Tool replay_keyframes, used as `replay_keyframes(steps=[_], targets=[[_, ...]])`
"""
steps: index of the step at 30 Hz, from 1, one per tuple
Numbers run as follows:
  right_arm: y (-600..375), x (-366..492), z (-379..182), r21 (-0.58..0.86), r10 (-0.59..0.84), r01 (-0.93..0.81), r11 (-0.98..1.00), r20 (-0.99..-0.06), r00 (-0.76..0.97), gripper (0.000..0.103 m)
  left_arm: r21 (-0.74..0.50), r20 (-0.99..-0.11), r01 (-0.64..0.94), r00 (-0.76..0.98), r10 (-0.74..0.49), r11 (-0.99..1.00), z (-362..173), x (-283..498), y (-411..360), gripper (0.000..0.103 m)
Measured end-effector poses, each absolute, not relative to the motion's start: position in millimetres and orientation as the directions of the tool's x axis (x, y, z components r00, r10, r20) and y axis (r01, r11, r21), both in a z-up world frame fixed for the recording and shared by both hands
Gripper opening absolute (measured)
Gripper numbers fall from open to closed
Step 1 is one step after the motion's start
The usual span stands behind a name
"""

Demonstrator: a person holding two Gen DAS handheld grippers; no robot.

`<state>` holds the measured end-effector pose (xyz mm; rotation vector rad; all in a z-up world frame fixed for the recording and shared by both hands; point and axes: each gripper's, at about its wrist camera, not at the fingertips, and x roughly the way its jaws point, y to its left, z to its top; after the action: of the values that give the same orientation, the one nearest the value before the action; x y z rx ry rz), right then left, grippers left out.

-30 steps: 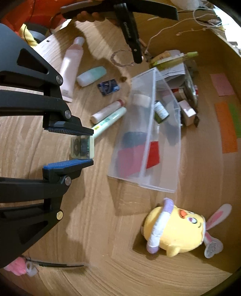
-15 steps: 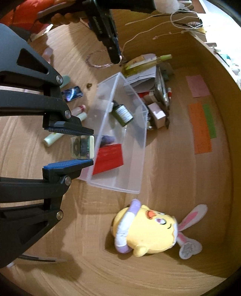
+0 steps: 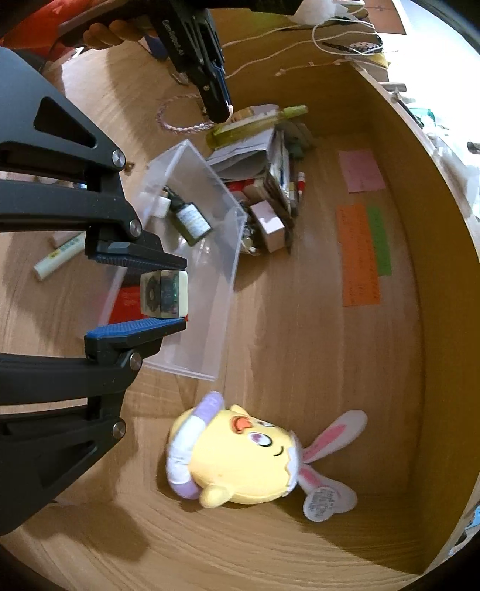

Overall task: Organize objects
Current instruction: 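Carry the badge and bracelet into the clear box and open both tools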

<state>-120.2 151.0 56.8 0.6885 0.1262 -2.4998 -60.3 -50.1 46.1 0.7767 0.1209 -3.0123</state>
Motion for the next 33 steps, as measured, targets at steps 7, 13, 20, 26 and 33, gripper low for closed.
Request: replay_keyframes(steps=[7,13,20,26,33], targets=[[144,-128,64,0.026,-0.473,0.528,-0.849,-0.481,-0.738,0.023,-0.072,-0.483,0.064,-0.875,-0.021,-0.995,49,-81,-58,0.019],[135,-142,63,0.026,-0.472,0.530,-0.848,-0.492,-0.732,0.023,-0.077,-0.504,0.084,-0.863,-0.034,-0.993,41,-102,-67,0.019],[128,-159,45,0.048,-0.463,0.523,-0.851,-0.538,-0.704,0.023,-0.113,-0.549,0.077,-0.836,-0.002,-0.991,24,-122,-76,0.019],[122,-171,29,0.054,-0.453,0.521,-0.852,-0.577,-0.680,0.023,-0.094,-0.572,0.068,-0.820,-0.002,-0.993,13,-135,-70,0.019],[115,-182,11,0.058,-0.440,0.522,-0.851,-0.620,-0.649,0.023,-0.081,-0.604,0.043,-0.797,0.015,-0.996,-1,-148,-62,0.019]])
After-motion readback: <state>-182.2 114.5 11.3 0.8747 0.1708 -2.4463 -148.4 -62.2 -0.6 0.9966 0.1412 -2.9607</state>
